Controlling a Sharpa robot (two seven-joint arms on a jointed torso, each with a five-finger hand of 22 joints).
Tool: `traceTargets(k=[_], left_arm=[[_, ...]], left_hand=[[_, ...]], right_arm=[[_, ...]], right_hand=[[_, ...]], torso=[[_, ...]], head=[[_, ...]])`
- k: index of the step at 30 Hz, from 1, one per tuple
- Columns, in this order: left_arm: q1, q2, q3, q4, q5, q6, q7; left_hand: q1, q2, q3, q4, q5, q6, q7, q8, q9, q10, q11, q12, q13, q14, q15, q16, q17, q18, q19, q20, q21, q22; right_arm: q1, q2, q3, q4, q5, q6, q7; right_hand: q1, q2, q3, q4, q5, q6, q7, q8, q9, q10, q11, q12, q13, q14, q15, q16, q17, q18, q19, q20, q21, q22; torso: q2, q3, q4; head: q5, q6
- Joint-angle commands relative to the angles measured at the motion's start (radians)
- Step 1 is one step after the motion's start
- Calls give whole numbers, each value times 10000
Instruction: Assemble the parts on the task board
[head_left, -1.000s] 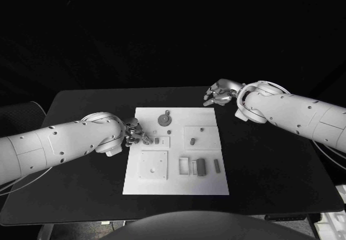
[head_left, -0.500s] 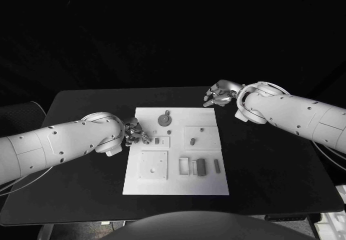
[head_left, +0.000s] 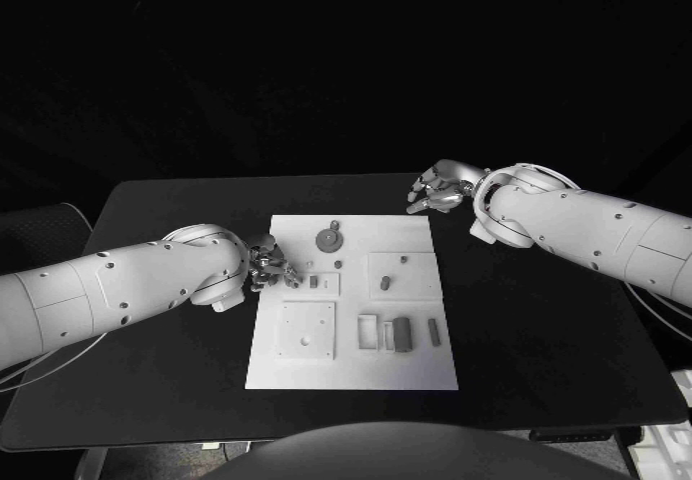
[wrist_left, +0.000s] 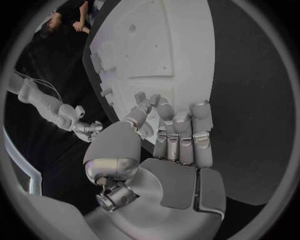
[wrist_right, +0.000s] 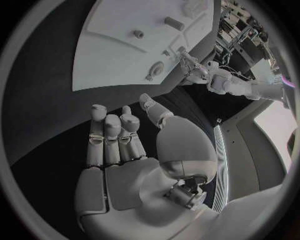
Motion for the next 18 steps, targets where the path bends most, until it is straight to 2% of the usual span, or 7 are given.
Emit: traceTargets(k=[1,18], left_arm=[[-37,44,-21,-51,30,-303,144],[-36,179,-20,-163,1,-497,167]], left_hand=[[532,666,186,-146,44,66,-13,35,12,100,1,47,13,14,-37,53,16,539,-24,-37,37,210],[499,640,222,-226,44,69,-26,66,46,132,-12,73,22,48,-52,76,19,542,6,-51,89,208]], right_arm=[[-4,4,3,-1,-14,128,57],[-5,13,3,-8,-12,129,62]], right_hand=[[-109,-22,-16,59,24,8,96,-66,15,-55,36,18,-11,-2,-67,-15,-11,133,65,-21,-60,124],[-116,-28,-18,62,24,5,96,-69,18,-56,37,18,-13,-3,-66,-16,-11,133,64,-21,-61,123]], torso=[[1,2,-2],[0,4,-2]], head=[[1,8],[-13,3]])
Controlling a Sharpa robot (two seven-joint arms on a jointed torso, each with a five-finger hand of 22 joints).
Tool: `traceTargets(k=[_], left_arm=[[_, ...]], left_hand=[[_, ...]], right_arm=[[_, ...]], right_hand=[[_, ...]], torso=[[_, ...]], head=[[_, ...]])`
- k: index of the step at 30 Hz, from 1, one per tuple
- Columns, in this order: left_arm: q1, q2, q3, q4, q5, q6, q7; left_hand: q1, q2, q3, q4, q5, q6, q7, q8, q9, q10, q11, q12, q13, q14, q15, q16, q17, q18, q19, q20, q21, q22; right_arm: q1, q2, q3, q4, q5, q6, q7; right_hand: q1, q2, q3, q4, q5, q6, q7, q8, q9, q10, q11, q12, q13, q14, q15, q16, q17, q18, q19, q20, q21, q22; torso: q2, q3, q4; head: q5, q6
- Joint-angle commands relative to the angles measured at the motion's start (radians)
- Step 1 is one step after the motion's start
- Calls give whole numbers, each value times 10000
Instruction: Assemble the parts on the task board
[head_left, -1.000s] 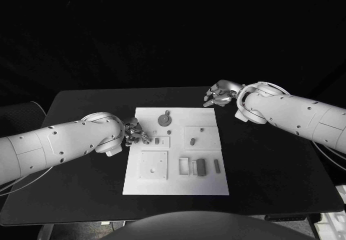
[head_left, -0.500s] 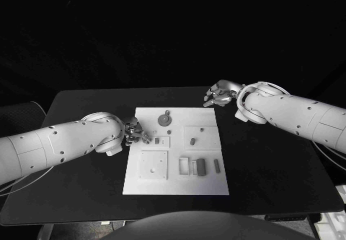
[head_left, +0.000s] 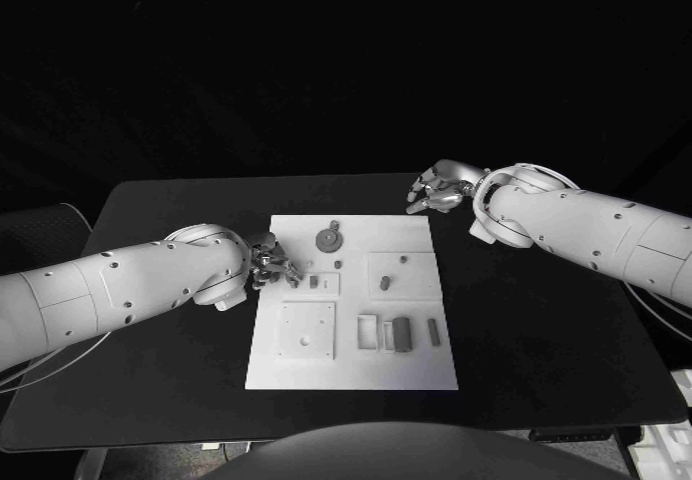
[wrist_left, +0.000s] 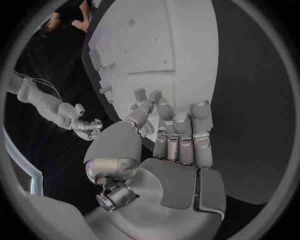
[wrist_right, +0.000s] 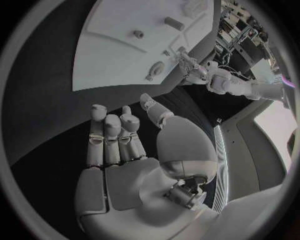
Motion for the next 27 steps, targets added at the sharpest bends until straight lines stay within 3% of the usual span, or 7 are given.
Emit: traceTargets(k=[1,7,10,15,18,27], left_arm=[[-17,42,-7,-9,-15,-208,75],[-17,31,-7,-32,3,-148,46],[-17,31,-7,-57,61,-213,42],[-16,33,-7,-85,151,-319,41],[-16,33,-7,-89,169,-326,24],[-16,14,-7,-96,177,-490,43]], left_hand=[[461,520,36,-37,9,52,-7,43,-18,68,-17,36,13,29,-73,57,11,545,4,-59,45,209],[442,422,41,-54,8,43,-8,51,-6,75,-19,39,13,38,-77,57,8,545,10,-63,60,204],[303,101,-32,-5,8,31,-5,59,8,82,-15,39,10,47,-75,55,1,535,18,-58,74,196],[-223,-524,-131,445,8,-8,-8,51,13,95,-20,24,-6,74,-83,33,-27,552,45,-80,56,156],[-388,-747,-119,637,8,-26,-13,47,15,98,-26,19,-11,83,-92,26,-37,568,54,-98,44,146],[-410,-822,-80,712,9,-36,-19,49,20,98,-33,19,-12,88,-101,23,-41,584,62,-114,41,144]], right_arm=[[-3,4,3,4,-14,127,60],[-3,-3,3,5,-14,130,58],[-3,-6,3,8,-14,129,58],[-3,-8,3,11,-14,125,57],[-3,-12,3,9,-14,125,57],[-3,-17,3,11,-13,128,58]], right_hand=[[-77,12,-18,62,24,6,97,-70,11,-57,38,18,-14,12,-82,-16,-12,133,64,-21,-62,124],[-79,10,-19,63,24,6,97,-70,12,-58,38,18,-15,12,-82,-16,-13,133,64,-21,-62,124],[-80,10,-19,64,24,5,97,-71,13,-58,38,18,-15,12,-82,-16,-13,133,64,-21,-63,124],[-84,8,-20,67,24,5,98,-72,13,-58,38,18,-15,11,-82,-17,-13,133,63,-20,-63,124],[-87,8,-21,68,24,5,98,-72,14,-59,38,18,-16,11,-82,-17,-13,133,63,-20,-63,124],[-93,7,-22,73,24,3,98,-74,16,-59,39,18,-16,10,-81,-17,-14,133,63,-20,-64,123]], torso=[[0,-1,3],[-1,-3,4],[-1,-1,7],[-1,-2,7],[-1,-4,4],[-1,-2,8]], head=[[-4,-1],[-8,2],[-7,16],[-8,23],[-9,30],[-10,32]])
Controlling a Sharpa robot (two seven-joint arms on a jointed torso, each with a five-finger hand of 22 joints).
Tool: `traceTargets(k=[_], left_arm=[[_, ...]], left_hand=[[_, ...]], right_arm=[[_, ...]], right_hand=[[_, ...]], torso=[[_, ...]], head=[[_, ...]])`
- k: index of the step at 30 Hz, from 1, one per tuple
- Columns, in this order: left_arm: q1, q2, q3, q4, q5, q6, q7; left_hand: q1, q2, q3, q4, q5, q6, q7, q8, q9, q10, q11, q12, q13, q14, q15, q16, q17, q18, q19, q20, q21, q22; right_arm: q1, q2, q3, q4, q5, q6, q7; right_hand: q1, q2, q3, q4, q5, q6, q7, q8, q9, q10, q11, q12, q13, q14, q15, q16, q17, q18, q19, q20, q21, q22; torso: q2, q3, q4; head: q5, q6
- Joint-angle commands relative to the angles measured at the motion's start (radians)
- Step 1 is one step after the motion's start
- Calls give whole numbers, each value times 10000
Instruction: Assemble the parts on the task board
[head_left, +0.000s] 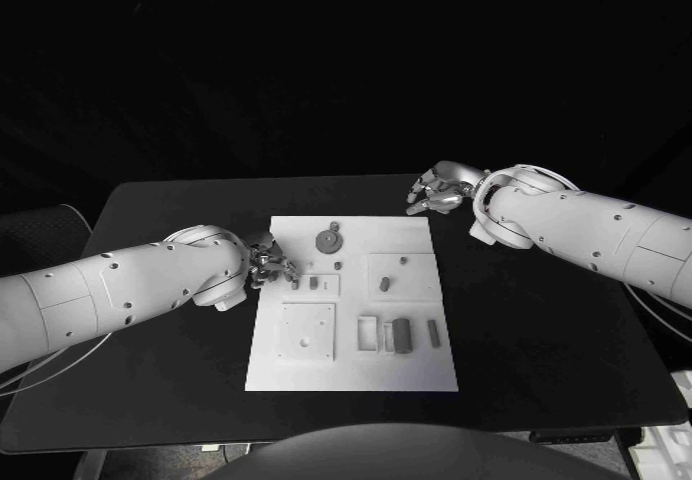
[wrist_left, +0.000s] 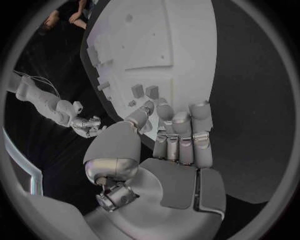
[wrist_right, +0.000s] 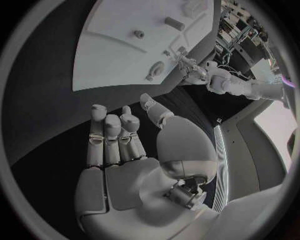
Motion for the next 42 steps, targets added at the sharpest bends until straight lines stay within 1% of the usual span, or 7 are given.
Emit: traceTargets(k=[1,6,11,14,21,30,42], left_arm=[[0,-1,3,12,85,-246,86],[1,-128,5,152,136,-341,186],[3,-358,11,390,264,-577,384],[3,-468,11,587,324,-700,524],[-2,-794,6,1112,254,-1376,737],[-62,-1062,-1,1542,-529,-1649,250],[-323,-1091,-6,1807,-1019,-1762,-240]], left_hand=[[28,-97,11,74,-28,-65,27,54,16,62,2,19,-10,-20,-64,23,-15,586,6,-89,2,146],[-16,-229,8,132,-29,-68,23,59,22,66,-2,23,-8,-11,-70,26,-17,591,16,-95,4,148],[-544,-696,-379,329,-28,-84,23,61,32,54,-2,19,-6,-14,-68,23,-22,589,-7,-93,-9,149],[-776,-819,-542,397,-28,-88,13,61,34,50,-12,14,-8,-18,-79,17,-25,606,-19,-108,-25,143],[-701,-743,-579,260,-27,-130,14,43,31,2,-16,-28,-27,-61,-89,-25,-46,638,-57,-131,-67,131],[-666,-950,-665,92,-23,-129,10,45,30,-6,-17,-41,-36,-70,-92,-40,-56,651,-61,-136,-98,119],[-137,-688,-630,-466,1,-62,-9,68,7,61,-36,-32,-54,4,-110,-44,-78,638,28,-126,-98,118]], right_arm=[[-3,-6,2,7,-17,125,58],[-4,-16,2,5,-17,119,57],[-5,-25,2,12,-16,122,59],[-5,-39,2,13,-16,121,57],[-5,-94,2,14,-16,113,45],[-5,-121,2,24,-16,101,34],[-18,-100,2,5,-16,114,39]], right_hand=[[-95,6,6,45,24,-25,76,-35,9,-61,41,18,-9,13,-84,-18,-15,134,63,-20,-65,124],[-97,6,6,47,24,-26,76,-36,10,-62,41,18,-9,13,-84,-18,-15,134,64,-20,-65,124],[-98,6,6,48,25,-26,76,-36,11,-62,41,18,-9,13,-84,-18,-15,134,64,-20,-65,124],[-98,6,6,48,25,-26,76,-37,11,-62,41,18,-10,13,-84,-18,-15,134,64,-20,-65,124],[-98,5,7,48,25,-27,76,-38,12,-62,41,18,-10,13,-84,-17,-15,134,64,-20,-65,124],[-98,2,7,47,25,-26,76,-38,13,-62,40,19,-10,14,-84,-17,-15,134,65,-21,-65,124],[-98,0,8,47,25,-26,76,-39,15,-61,40,20,-10,15,-85,-16,-16,134,67,-22,-65,124]], torso=[[-1,1,-1],[-2,-3,0],[-3,6,5],[-3,4,3],[-1,4,2],[-9,11,15],[-3,7,11]], head=[[1,3],[5,4],[-6,19],[-10,17],[-35,14],[-13,4],[48,-35]])
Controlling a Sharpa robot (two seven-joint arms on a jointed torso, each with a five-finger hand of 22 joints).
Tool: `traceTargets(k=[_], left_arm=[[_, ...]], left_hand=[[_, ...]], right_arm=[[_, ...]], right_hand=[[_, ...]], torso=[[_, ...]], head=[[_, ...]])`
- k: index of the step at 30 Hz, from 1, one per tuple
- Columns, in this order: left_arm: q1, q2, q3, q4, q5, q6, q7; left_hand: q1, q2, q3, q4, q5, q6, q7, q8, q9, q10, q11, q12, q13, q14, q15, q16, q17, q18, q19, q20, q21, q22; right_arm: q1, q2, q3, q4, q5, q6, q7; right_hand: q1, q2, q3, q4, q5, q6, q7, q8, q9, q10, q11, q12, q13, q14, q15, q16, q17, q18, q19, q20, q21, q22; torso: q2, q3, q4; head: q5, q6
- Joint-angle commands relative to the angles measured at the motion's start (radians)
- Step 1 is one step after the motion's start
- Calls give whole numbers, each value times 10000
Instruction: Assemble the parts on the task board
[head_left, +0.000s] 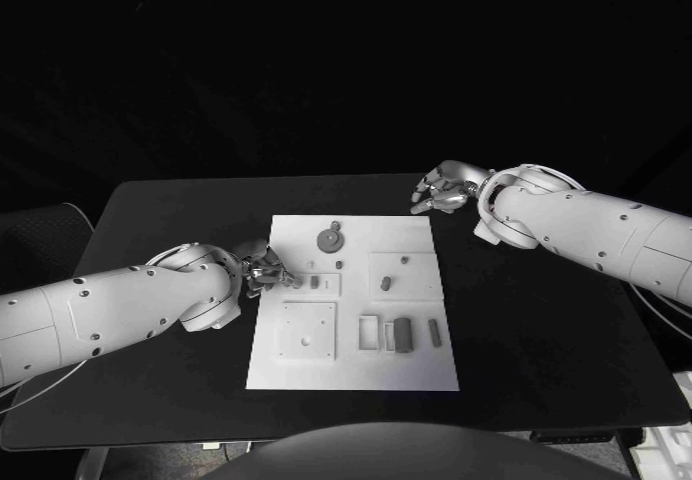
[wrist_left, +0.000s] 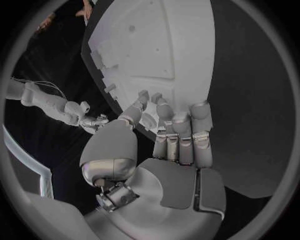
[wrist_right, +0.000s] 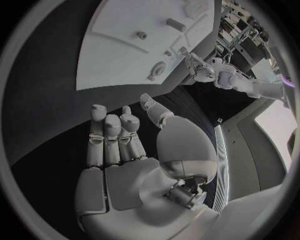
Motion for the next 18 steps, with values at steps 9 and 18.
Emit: traceTargets(k=[9,18], left_arm=[[-153,270,1,-142,-439,-204,-265],[-224,431,2,-307,-438,-170,-247]], left_hand=[[-6,-49,-68,-63,1,29,13,67,-30,73,-36,-32,-17,52,-31,-46,-23,632,88,-8,-69,106],[-25,-32,-71,-54,2,31,11,66,-35,77,-37,-33,-19,56,-32,-49,-25,632,93,-9,-75,102]], right_arm=[[-20,25,2,-4,-18,121,49],[-33,18,2,-1,-16,128,50]], right_hand=[[-99,-2,8,48,25,23,74,-40,12,-40,19,21,-13,-3,-66,-15,-17,133,68,-23,-64,125],[-101,-1,8,50,25,23,74,-41,14,-40,19,21,-13,-2,-66,-15,-17,133,69,-23,-64,125]], torso=[[8,-6,-23],[7,-6,-23]], head=[[64,-39],[43,-37]])
